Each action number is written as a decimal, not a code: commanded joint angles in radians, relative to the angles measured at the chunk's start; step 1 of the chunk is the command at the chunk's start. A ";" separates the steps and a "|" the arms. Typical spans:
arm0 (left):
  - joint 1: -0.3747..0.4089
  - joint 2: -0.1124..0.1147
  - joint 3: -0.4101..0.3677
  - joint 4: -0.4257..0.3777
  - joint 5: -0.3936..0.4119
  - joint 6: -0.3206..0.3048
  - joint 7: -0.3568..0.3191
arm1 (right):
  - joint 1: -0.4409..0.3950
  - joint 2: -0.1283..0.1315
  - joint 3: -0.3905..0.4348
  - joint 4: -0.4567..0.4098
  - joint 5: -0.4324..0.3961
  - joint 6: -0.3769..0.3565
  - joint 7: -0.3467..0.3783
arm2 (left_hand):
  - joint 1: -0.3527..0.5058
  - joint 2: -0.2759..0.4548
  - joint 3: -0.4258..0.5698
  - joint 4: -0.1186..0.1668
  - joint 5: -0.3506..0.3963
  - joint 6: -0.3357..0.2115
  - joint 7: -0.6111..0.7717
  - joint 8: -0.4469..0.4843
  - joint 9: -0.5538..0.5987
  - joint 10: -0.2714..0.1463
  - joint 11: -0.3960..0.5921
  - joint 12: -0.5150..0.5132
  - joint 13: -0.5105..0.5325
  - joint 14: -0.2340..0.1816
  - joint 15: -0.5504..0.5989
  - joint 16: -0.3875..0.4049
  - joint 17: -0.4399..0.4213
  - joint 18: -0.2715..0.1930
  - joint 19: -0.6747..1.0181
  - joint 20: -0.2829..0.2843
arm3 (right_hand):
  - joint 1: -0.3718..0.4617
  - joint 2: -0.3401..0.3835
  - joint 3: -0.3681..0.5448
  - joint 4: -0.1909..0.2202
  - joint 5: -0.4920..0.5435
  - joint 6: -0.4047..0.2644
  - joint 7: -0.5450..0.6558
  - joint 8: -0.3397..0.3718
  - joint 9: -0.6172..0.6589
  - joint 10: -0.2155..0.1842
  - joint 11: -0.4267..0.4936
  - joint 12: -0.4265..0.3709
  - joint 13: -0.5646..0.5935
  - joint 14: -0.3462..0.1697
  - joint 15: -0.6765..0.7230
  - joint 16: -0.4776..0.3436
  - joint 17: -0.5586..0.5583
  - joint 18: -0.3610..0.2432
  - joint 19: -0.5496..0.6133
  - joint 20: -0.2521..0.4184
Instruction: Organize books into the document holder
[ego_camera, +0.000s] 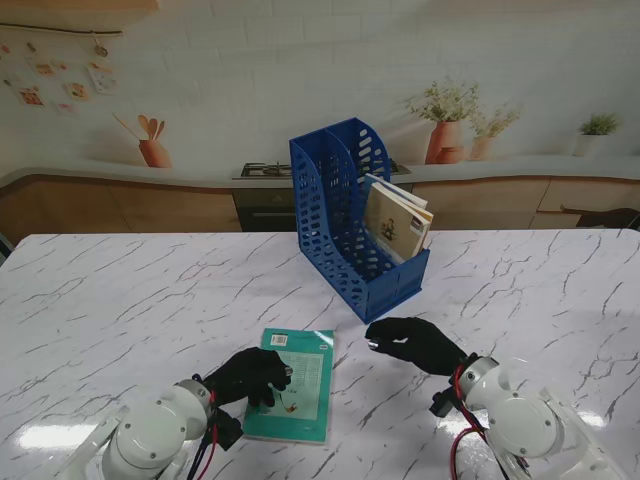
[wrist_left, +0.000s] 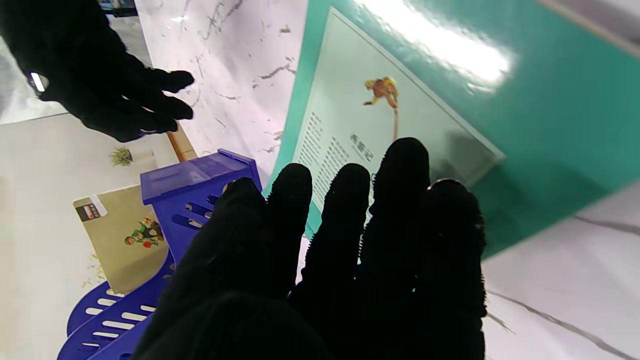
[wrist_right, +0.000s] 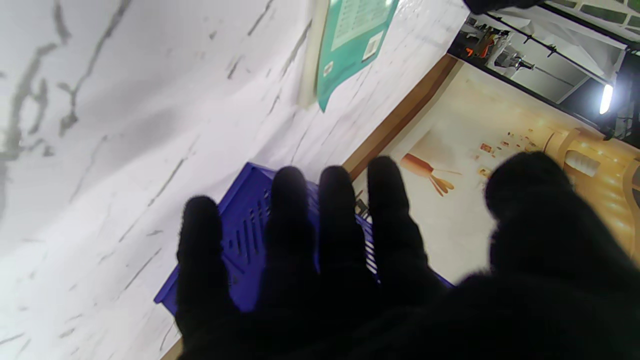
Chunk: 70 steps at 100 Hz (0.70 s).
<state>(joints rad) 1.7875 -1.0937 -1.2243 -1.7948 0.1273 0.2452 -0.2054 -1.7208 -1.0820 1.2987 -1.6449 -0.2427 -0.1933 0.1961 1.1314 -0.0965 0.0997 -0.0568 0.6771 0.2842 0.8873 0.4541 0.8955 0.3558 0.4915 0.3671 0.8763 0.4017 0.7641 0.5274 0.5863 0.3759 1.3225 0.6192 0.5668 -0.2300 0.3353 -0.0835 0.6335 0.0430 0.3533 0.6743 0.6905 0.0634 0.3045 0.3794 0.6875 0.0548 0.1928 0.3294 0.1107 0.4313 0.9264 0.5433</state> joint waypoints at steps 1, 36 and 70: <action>-0.006 -0.007 0.014 0.007 -0.027 -0.033 -0.021 | -0.003 -0.002 -0.013 0.011 0.010 -0.011 0.013 | 0.039 0.009 -0.024 -0.006 0.020 0.009 0.019 -0.002 0.039 0.012 0.022 0.007 0.031 0.043 0.035 0.000 0.029 -0.006 0.076 -0.005 | 0.020 0.028 -0.016 0.037 -0.031 0.007 -0.003 -0.007 -0.018 -0.007 0.011 0.005 -0.002 -0.016 -0.004 -0.002 0.002 0.033 0.026 0.004; 0.054 -0.027 -0.028 -0.049 0.084 -0.036 0.112 | 0.002 -0.005 -0.015 0.018 0.012 -0.011 0.001 | -0.120 0.041 0.008 0.023 -0.124 -0.040 -0.260 -0.069 -0.203 -0.045 -0.097 -0.019 -0.304 0.049 -0.219 -0.062 -0.350 0.053 -0.170 -0.003 | 0.019 0.027 -0.029 0.037 -0.019 0.005 -0.002 -0.007 -0.004 -0.005 0.014 0.002 0.004 -0.010 0.000 -0.002 -0.010 0.044 0.024 0.004; 0.070 -0.025 -0.049 -0.037 0.109 0.051 0.098 | 0.012 -0.005 -0.024 0.024 0.008 -0.013 0.000 | -0.176 0.086 -0.005 0.036 -0.157 -0.008 -0.339 -0.065 -0.327 -0.024 -0.146 -0.034 -0.424 0.102 -0.289 -0.096 -0.417 0.048 -0.258 -0.047 | 0.012 0.024 -0.027 0.038 -0.016 -0.004 0.001 -0.008 0.004 -0.013 0.007 0.001 0.006 -0.011 -0.002 -0.003 -0.011 0.046 0.025 0.001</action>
<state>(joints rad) 1.8563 -1.1195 -1.2802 -1.8492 0.2564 0.2975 -0.0779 -1.7056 -1.0804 1.2816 -1.6216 -0.2342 -0.2045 0.1976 0.9594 -0.0632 0.1073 -0.0541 0.5316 0.2717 0.5528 0.3944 0.6017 0.3291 0.3560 0.3469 0.4763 0.4765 0.4843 0.4408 0.1624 0.4082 1.0928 0.5799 0.5668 -0.2299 0.3245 -0.0835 0.6336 0.0442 0.3532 0.6743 0.6929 0.0634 0.3057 0.3794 0.6875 0.0548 0.1929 0.3294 0.1115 0.4314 0.9349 0.5431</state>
